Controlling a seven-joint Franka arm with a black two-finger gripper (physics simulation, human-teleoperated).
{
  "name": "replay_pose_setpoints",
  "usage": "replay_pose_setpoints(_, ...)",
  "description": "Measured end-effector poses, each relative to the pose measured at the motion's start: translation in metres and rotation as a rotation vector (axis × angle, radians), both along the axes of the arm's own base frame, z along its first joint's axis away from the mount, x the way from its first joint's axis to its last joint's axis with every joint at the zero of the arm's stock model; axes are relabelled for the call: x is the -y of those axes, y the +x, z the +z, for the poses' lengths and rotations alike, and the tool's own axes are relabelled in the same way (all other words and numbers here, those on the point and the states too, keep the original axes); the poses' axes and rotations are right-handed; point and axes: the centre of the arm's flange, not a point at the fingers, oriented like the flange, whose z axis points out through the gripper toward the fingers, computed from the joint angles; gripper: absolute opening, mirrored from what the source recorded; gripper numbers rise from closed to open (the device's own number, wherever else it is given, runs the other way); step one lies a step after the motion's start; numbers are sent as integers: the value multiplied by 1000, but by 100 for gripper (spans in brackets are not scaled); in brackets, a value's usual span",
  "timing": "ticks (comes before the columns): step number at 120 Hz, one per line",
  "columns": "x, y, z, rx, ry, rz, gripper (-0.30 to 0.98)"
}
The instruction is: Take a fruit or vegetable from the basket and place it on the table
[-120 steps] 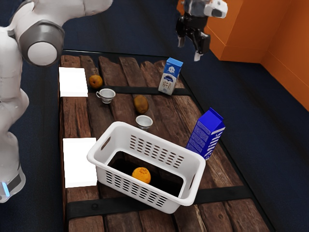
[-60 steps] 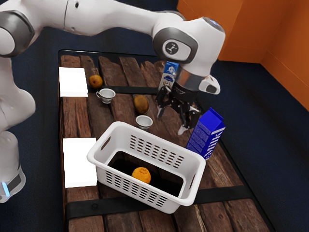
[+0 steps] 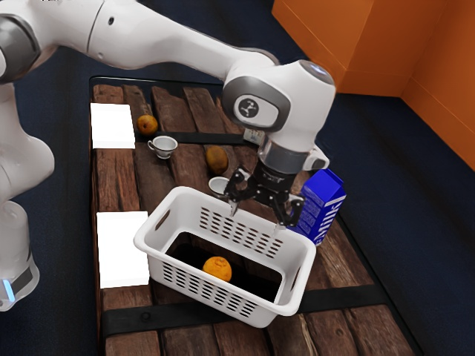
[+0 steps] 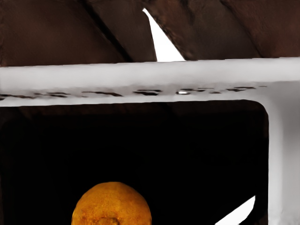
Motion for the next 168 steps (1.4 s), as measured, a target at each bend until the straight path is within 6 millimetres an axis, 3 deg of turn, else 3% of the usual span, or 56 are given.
replay_pose_setpoints(8,16,-21,-18,-37,1,7,68)
replay_pose_setpoints(16,19,-28,-24,-46,-2,45,68)
replay_pose_setpoints(31,3,-30,-26,-55,-11,143,68)
replay_pose_setpoints(68,-6,-32,-49,-74,18,181,67)
replay_pose_setpoints(145,5,-30,-105,-11,31,85,65)
replay_pose_setpoints(168,6,-30,-111,-7,7,86,58)
